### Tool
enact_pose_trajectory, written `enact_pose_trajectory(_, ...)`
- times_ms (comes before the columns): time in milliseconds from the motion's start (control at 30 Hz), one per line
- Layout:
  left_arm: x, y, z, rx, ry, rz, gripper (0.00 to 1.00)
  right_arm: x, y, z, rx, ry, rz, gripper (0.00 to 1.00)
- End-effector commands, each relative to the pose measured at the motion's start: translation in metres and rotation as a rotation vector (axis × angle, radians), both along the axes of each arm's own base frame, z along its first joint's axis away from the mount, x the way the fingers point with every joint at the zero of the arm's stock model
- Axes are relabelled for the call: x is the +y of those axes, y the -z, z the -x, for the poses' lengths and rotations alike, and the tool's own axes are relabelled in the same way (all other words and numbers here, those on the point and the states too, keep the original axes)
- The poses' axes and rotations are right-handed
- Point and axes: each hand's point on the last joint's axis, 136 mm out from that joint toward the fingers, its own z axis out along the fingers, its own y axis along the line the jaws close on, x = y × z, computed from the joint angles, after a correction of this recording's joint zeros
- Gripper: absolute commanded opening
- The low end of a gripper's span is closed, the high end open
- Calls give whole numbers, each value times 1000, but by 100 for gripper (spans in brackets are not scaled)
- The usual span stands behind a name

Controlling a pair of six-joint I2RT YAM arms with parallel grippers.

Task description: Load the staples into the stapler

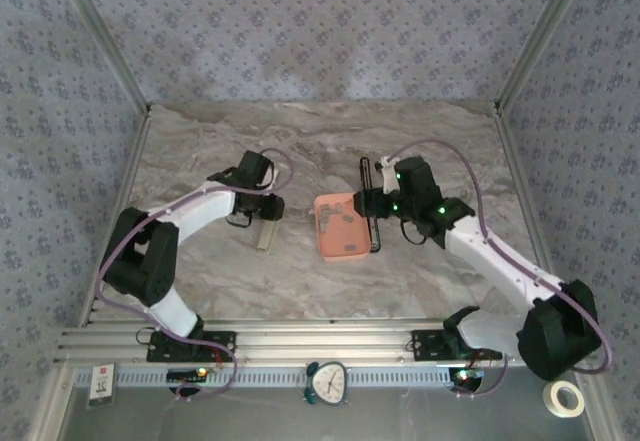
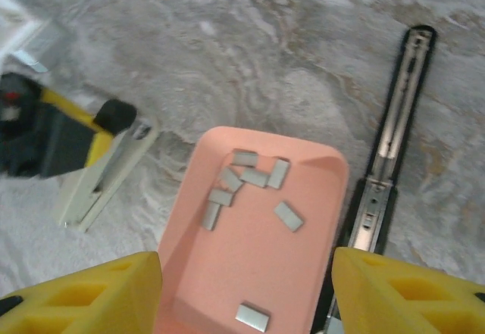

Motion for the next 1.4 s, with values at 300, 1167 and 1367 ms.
enact_pose_trajectory(300, 28, -85, -14, -147, -98, 15, 76, -31, 56, -73, 350, 282, 203, 60)
enact_pose_trajectory(1167, 59, -81, -27, -148, -191, 59, 76, -27, 169, -153, 546, 240, 336, 40)
enact_pose_trajectory(1367, 58, -83, -27, -147, -189, 66, 74, -33, 157, -144, 505, 198, 365, 20)
